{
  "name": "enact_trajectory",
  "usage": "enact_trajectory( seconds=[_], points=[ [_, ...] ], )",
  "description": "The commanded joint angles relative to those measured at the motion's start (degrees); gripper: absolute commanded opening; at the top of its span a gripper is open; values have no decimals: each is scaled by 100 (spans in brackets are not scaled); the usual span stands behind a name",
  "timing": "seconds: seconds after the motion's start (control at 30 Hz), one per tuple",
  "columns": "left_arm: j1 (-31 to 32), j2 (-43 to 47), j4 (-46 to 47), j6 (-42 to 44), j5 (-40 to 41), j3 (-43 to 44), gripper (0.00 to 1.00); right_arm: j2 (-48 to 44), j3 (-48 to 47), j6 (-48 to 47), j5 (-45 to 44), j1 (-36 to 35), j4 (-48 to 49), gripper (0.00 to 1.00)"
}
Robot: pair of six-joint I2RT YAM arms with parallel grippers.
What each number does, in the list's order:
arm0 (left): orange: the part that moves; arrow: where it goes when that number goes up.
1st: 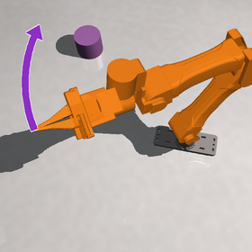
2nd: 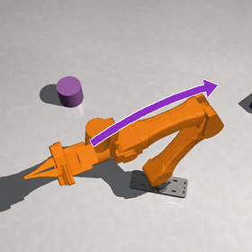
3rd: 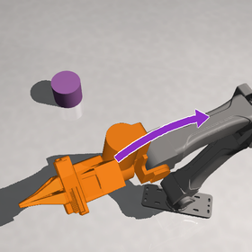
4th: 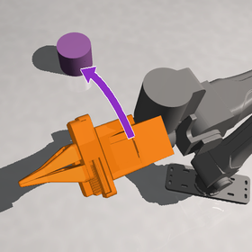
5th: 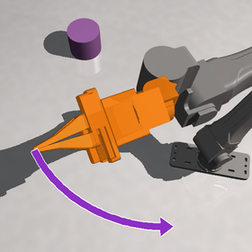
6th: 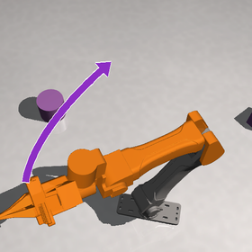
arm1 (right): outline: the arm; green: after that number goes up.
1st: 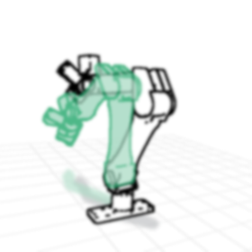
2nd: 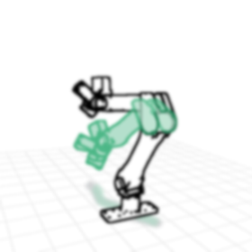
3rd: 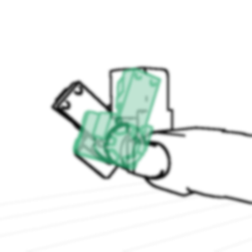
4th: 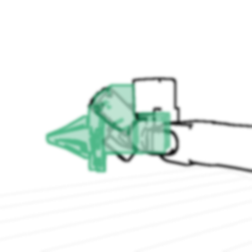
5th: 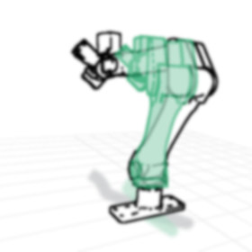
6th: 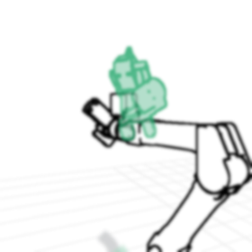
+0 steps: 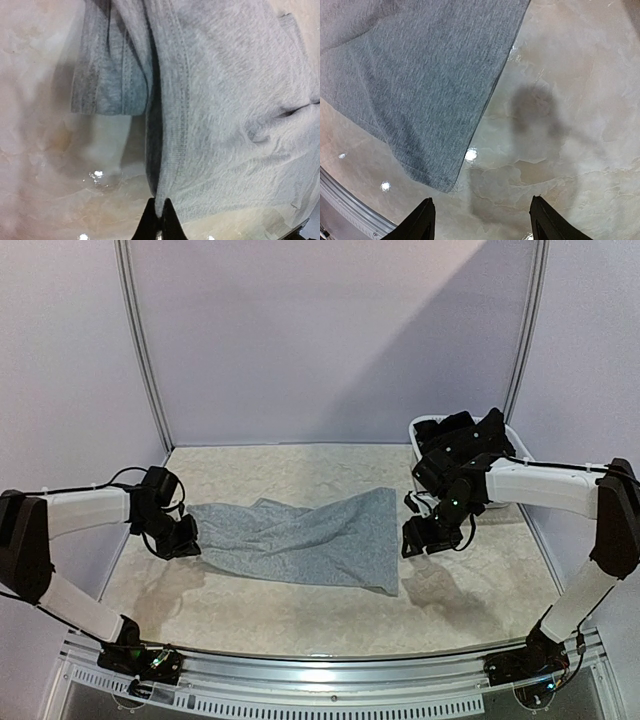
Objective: Fold and stack the mixed laundry pile
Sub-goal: Pick up the crumpled tank top from the center of the board.
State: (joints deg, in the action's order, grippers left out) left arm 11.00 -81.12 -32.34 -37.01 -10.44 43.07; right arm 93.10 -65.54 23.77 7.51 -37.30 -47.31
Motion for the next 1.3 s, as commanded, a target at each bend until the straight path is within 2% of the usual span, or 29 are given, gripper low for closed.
enact_trajectory(
  seconds=[0.0, 0.07, 0.2, 0.3, 0.4, 0.53, 0.83, 0.9, 1.03, 1.27],
  points=[
    [37, 286, 8, -173, 213, -190, 1, -15, 61, 72, -51, -20, 109, 65],
    [40, 283, -3, -174, 198, -202, 10, 2, 46, 75, -31, -21, 121, 65],
    [42, 288, -3, -196, 216, -201, 45, 27, 9, 70, -24, -17, 127, 65],
    [46, 297, -36, -258, 293, -202, 53, 24, 19, 91, -22, -24, 126, 65],
    [48, 286, -61, -322, 407, -239, 53, -7, 60, 108, -30, -30, 119, 65],
    [42, 142, 36, -333, 482, -256, 51, -52, 130, 144, -39, -24, 134, 65],
    [33, -550, 576, -375, 367, -206, 30, -86, 368, 188, 146, -77, 322, 64],
    [33, -660, 612, -337, 338, -177, 24, -97, 446, 177, 305, -122, 417, 64],
    [33, -765, 676, -249, 308, -192, 1, -83, 624, 189, 479, -225, 613, 65],
    [33, -730, 623, -175, 296, -211, 0, 175, 683, 159, 449, -737, 673, 64]
  ],
)
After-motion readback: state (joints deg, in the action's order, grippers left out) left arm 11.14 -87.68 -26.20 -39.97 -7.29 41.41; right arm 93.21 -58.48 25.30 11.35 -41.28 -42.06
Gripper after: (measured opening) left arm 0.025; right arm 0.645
